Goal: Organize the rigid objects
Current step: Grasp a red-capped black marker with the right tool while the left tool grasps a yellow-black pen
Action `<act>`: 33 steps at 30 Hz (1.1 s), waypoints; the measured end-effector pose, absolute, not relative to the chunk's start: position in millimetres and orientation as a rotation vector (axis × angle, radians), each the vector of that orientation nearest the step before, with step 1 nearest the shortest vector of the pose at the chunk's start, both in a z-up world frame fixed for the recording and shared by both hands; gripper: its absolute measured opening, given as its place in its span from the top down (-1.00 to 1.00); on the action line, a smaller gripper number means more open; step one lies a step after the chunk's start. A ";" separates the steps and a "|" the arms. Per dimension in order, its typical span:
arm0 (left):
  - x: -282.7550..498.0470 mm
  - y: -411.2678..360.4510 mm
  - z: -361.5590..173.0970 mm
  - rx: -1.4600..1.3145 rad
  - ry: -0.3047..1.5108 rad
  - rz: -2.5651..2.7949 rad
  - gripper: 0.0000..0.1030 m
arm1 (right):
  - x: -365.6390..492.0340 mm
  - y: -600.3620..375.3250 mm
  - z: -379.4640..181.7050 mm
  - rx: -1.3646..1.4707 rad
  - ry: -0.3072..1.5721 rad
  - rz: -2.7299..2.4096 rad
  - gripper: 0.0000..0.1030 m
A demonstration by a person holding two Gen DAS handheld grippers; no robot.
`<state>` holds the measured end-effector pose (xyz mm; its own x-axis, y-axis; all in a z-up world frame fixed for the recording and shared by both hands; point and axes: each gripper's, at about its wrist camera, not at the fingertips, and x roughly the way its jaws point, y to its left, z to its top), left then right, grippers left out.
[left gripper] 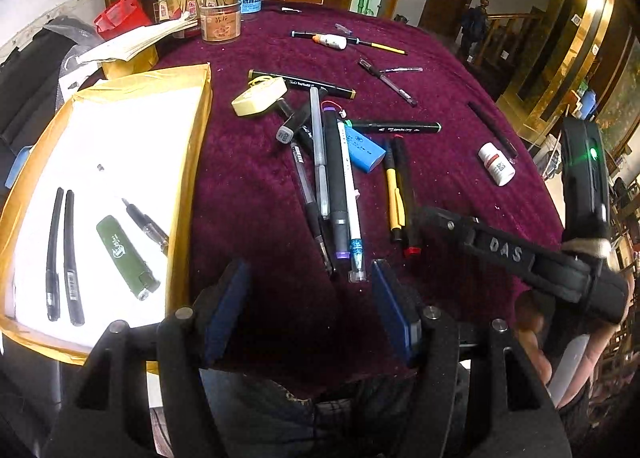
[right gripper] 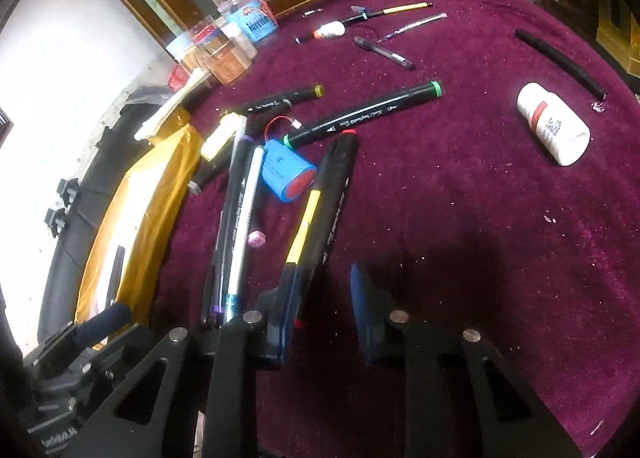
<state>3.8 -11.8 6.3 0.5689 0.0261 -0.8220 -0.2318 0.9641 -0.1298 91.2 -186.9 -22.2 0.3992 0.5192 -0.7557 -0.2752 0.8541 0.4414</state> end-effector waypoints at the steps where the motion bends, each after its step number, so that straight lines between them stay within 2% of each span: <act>1: 4.0 -10.9 6.0 -0.237 0.954 0.154 -0.21 | 93.8 -186.5 -22.5 0.261 1.049 0.506 0.54; 10: -3.1 5.2 4.4 -0.292 0.938 0.164 -0.20 | 125.8 -162.0 -25.9 0.216 1.096 0.438 0.55; 13: -2.1 7.4 4.0 -0.299 0.948 0.148 -0.20 | 129.2 -158.7 -22.7 0.185 1.095 0.361 0.73; 20: 10.6 -6.0 9.8 -0.277 0.960 0.081 -0.20 | 105.8 -180.6 -17.4 0.074 1.060 0.294 0.74; 27: 59.5 -41.4 11.6 -0.211 1.002 -0.029 -0.20 | 101.5 -204.4 -21.1 0.085 1.044 0.429 0.73; 30: 85.0 -50.5 5.6 -0.194 1.032 -0.039 -0.17 | 99.4 -216.7 -21.8 0.147 1.052 0.453 0.74; 33: 106.4 -57.5 -2.0 -0.178 1.076 -0.038 0.01 | 93.6 -229.7 -22.2 0.179 1.027 0.417 0.74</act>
<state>106.4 -57.5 -2.0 0.4754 -0.1178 -0.8718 -0.0554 0.9850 -0.1633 93.6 -229.7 -22.2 0.4480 0.4173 -0.7907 -0.2518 0.9075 0.3363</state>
